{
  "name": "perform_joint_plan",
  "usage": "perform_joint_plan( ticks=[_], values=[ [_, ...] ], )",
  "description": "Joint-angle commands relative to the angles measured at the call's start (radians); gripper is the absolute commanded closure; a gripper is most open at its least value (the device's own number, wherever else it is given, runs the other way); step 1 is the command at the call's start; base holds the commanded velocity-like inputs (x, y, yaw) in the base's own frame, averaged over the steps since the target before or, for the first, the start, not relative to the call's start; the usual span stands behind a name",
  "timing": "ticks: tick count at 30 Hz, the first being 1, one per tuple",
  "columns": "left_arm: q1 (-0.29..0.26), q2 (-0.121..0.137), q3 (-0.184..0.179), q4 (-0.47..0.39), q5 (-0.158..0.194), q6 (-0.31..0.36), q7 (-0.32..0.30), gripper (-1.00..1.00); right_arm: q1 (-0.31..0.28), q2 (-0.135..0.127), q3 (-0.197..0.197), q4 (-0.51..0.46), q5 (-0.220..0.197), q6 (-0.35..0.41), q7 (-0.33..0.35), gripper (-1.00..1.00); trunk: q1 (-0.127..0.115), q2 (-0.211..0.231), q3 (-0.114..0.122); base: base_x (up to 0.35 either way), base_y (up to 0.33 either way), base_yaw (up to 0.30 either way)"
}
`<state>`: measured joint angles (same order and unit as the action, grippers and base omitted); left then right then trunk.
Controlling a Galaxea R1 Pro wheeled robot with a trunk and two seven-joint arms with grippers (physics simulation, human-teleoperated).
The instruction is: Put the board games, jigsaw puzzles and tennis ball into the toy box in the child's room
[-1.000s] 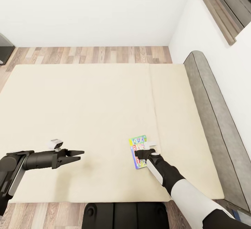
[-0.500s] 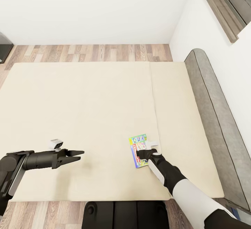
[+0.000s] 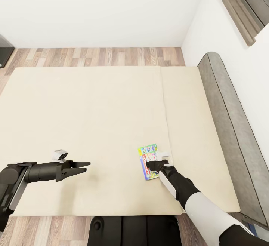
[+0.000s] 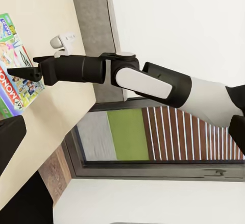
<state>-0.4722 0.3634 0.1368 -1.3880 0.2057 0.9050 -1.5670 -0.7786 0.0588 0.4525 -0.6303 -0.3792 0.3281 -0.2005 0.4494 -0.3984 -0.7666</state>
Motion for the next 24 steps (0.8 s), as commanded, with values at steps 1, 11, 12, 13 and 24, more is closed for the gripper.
perform_joint_plan(
  ticks=[1, 11, 12, 13, 24],
  values=[
    [0.0, -0.001, 0.0, 0.0, 0.0, 0.011, -0.003, -1.0, -0.001, -0.001, 0.006, -0.002, -0.01, 0.003, -0.01, -1.0, 0.001, -0.002, -0.001, 0.0, 0.0, 0.0],
    [0.0, -0.015, 0.0, 0.0, -0.001, 0.011, 0.001, -1.0, -0.001, 0.0, 0.005, -0.002, -0.01, 0.003, -0.01, -1.0, 0.001, -0.002, -0.001, 0.0, 0.0, 0.0],
    [0.0, -0.015, 0.0, 0.0, -0.001, 0.011, 0.001, -1.0, -0.001, 0.001, 0.005, -0.001, -0.01, 0.003, -0.01, -1.0, 0.001, -0.002, -0.001, 0.0, 0.0, 0.0],
    [0.0, -0.015, 0.0, 0.0, -0.001, 0.011, 0.001, -1.0, -0.001, 0.0, 0.005, -0.001, -0.01, 0.003, -0.01, -1.0, 0.001, -0.002, -0.001, 0.0, 0.0, 0.0],
    [0.0, -0.016, 0.0, 0.0, -0.001, 0.011, 0.001, -1.0, -0.001, 0.001, 0.006, -0.002, -0.01, 0.002, -0.009, -1.0, 0.001, -0.002, -0.01, 0.0, 0.0, 0.0]
  ],
)
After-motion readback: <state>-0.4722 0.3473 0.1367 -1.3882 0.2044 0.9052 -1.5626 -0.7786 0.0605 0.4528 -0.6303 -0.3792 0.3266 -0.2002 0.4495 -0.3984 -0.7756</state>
